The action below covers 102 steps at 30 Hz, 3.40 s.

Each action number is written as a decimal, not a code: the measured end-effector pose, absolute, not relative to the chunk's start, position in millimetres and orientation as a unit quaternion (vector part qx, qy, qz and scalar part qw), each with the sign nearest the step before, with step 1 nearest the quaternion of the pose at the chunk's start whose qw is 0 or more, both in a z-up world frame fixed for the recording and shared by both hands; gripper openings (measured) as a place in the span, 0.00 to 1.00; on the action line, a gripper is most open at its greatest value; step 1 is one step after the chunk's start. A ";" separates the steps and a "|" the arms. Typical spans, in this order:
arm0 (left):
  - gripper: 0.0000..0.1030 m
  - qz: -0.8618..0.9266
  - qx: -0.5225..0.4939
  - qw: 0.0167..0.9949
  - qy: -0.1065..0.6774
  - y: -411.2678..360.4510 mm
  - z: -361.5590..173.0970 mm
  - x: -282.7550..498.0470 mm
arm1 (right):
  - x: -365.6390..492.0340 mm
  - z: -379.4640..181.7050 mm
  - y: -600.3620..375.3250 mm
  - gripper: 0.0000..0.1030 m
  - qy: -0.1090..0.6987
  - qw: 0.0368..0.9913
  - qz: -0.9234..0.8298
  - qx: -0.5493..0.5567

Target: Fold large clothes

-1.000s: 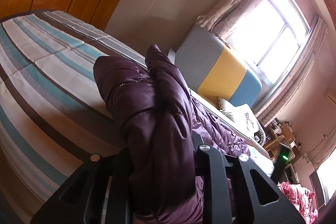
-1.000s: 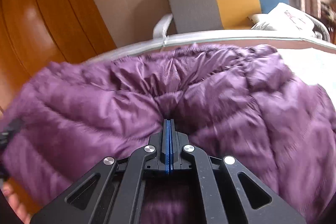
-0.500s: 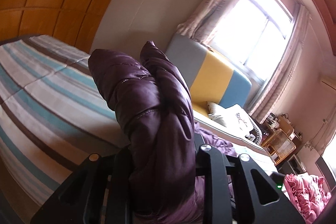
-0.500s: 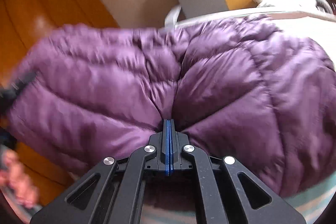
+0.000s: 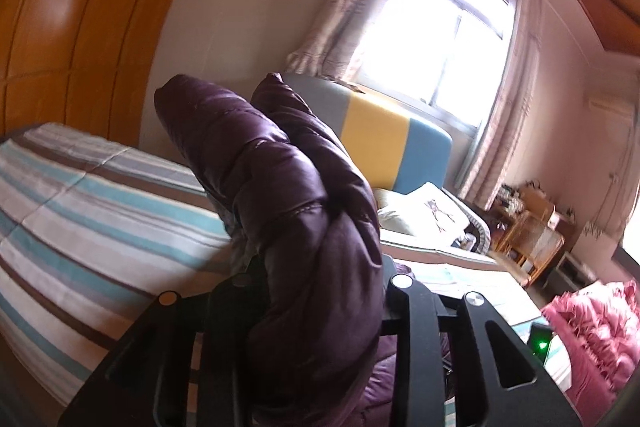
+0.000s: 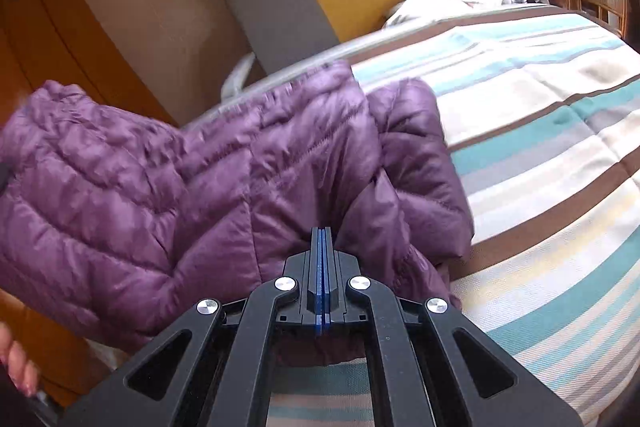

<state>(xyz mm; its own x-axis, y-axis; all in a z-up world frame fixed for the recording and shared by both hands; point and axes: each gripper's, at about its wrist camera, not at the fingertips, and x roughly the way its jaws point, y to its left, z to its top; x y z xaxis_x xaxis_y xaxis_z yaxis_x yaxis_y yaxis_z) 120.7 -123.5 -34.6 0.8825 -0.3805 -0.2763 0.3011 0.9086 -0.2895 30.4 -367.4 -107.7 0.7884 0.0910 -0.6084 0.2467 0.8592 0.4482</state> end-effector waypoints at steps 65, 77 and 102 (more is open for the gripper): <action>0.49 -0.256 -0.023 0.921 0.293 -201.7 -97.3 170.1 | 46.0 -1.2 -387.1 0.00 0.247 0.946 -0.072 0.198; 0.52 -0.252 0.024 0.923 0.288 -210.0 -89.7 173.9 | 124.6 -38.7 -402.3 0.00 0.343 0.919 -0.128 0.147; 0.86 -0.237 0.058 0.899 0.363 -257.5 -99.8 253.3 | 122.1 -103.1 -414.3 0.00 0.325 0.918 -0.114 0.197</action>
<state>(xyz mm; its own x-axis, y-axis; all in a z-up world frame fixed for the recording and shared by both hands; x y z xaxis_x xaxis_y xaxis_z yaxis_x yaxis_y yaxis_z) 253.3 -257.5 -99.8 0.6235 -0.3841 -0.6809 0.4680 0.8811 -0.0684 122.1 -414.3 -103.1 0.7629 -0.0818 -0.6413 0.3375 0.8964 0.2873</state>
